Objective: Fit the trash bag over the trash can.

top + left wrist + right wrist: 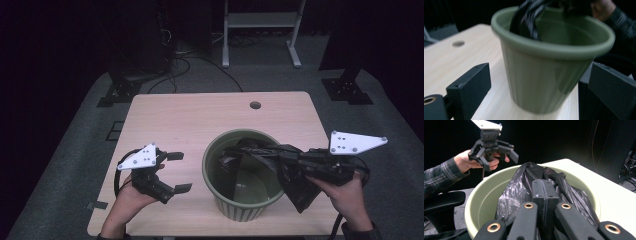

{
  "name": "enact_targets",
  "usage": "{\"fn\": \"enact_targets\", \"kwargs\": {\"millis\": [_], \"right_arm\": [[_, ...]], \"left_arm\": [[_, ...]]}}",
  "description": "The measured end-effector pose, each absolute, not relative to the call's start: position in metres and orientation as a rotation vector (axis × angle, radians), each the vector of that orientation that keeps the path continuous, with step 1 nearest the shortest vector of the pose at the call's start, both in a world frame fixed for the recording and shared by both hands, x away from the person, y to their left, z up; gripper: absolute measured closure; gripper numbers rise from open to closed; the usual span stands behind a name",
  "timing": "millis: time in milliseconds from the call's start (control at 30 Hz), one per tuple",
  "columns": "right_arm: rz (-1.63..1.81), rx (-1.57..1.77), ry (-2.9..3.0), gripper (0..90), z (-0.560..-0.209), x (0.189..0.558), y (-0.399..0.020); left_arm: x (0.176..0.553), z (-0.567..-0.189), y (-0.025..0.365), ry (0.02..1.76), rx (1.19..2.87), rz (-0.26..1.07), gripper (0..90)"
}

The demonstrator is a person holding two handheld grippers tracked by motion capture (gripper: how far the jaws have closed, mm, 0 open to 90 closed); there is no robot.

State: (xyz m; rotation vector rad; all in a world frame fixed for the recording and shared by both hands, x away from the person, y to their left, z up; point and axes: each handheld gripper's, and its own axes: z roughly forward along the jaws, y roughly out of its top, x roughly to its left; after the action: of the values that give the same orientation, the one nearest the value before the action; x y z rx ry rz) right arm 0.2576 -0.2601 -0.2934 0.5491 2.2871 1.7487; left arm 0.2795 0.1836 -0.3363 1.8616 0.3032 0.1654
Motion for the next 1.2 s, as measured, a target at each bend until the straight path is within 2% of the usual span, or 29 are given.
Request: {"fn": "enact_targets", "kwargs": {"millis": [233,300,467,567,800,867,967,1100,1200], "right_arm": [[1.763,0.537,2.319,89.9,-0.293,0.263,-0.250],[1.765,0.534,2.327,89.9,-0.293,0.265,-0.247],[1.761,0.530,2.345,89.9,-0.293,0.267,-0.241],[1.760,0.528,2.353,89.9,-0.292,0.268,-0.238],[1.765,0.519,2.374,89.9,-0.291,0.270,-0.233],[1.772,0.511,2.379,89.9,-0.291,0.270,-0.231],[1.780,0.505,2.380,89.9,-0.291,0.270,-0.230],[1.786,0.497,2.375,89.4,-0.290,0.269,-0.229],[1.798,0.500,2.370,81.3,-0.289,0.270,-0.230]], "left_arm": [[0.287,-0.313,0.160,0.225,1.845,0.186,14.1],[0.288,-0.307,0.150,0.193,1.856,0.190,19.7],[0.292,-0.298,0.128,0.139,1.869,0.203,27.3],[0.294,-0.296,0.119,0.117,1.862,0.208,35.6],[0.299,-0.293,0.098,0.066,1.900,0.239,38.6],[0.301,-0.293,0.092,0.049,1.914,0.249,41.7],[0.306,-0.293,0.088,0.038,1.922,0.232,51.3],[0.309,-0.296,0.086,0.040,1.944,0.196,74.8],[0.308,-0.297,0.088,0.053,1.941,0.173,88.7]]}}
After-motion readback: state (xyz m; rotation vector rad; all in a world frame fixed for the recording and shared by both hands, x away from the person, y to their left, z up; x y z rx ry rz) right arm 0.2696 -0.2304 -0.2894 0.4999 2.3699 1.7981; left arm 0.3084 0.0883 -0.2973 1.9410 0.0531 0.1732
